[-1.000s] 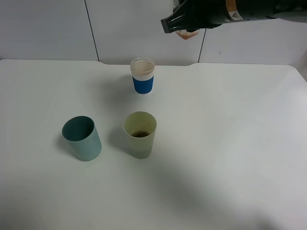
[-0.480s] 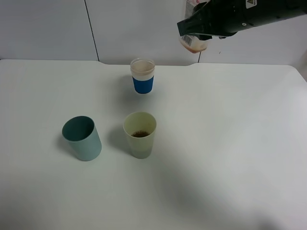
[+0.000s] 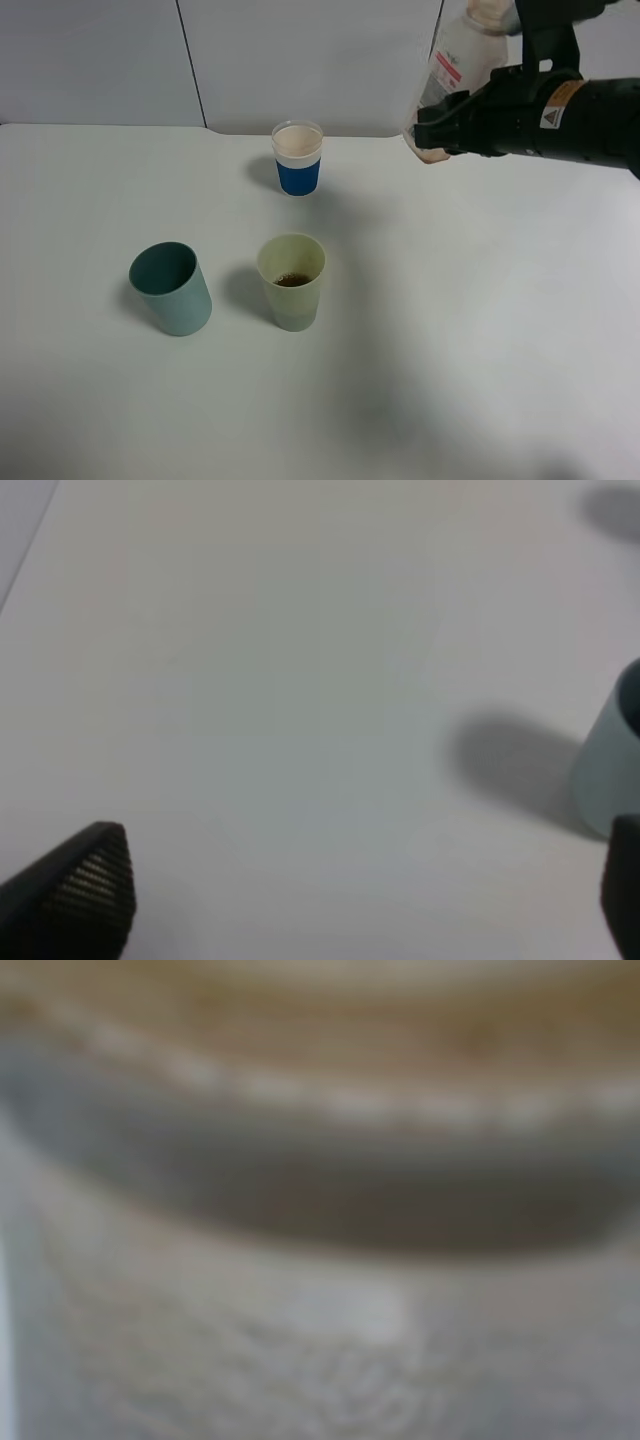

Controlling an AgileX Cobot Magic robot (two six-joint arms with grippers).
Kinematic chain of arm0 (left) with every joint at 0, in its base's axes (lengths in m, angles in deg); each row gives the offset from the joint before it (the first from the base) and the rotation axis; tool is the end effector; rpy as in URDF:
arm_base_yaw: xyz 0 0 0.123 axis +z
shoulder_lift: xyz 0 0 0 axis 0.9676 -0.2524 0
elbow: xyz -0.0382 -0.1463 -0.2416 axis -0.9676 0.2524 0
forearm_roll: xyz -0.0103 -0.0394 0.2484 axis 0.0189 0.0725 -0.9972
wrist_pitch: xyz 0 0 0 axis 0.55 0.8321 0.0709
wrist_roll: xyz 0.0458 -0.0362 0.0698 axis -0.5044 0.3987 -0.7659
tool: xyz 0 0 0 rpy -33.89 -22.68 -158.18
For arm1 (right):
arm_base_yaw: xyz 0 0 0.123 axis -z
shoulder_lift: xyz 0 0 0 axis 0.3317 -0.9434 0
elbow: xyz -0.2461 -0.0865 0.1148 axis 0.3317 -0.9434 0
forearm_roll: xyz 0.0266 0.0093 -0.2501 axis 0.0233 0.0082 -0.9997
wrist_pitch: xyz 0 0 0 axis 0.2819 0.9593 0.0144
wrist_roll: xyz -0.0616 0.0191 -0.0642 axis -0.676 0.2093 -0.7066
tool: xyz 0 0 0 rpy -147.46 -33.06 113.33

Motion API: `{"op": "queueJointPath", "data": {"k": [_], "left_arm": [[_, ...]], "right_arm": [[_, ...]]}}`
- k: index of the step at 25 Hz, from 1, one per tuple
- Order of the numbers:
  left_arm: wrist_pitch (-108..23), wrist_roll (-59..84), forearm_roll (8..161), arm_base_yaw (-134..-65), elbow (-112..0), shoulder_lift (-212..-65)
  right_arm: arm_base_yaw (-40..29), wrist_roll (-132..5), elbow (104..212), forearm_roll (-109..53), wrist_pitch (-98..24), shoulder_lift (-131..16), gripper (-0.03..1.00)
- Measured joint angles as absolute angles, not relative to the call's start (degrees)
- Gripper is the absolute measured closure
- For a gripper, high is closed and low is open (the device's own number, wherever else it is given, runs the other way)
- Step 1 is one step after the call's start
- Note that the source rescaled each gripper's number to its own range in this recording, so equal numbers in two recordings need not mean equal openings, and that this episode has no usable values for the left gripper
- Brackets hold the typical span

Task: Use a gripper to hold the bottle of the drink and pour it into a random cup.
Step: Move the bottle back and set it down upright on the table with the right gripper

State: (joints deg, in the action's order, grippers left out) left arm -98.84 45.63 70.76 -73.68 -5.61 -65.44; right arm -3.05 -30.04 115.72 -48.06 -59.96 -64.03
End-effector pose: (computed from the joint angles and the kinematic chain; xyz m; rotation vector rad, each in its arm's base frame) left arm -0.0066 0.0005 0.2802 -0.0094 2.0234 0.0412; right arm 0.2627 0.1133 0.2386 -0.4409 1.9411 0.2895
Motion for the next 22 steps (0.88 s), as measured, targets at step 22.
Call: {"op": "queueJointPath", "data": {"k": [22], "left_arm": [[-98.8, 45.6, 70.8, -73.7, -5.6, -65.4]], "right_arm": [[-1.8, -32.5, 113.1, -42.4, -83.5, -91.2, 0.96]]}}
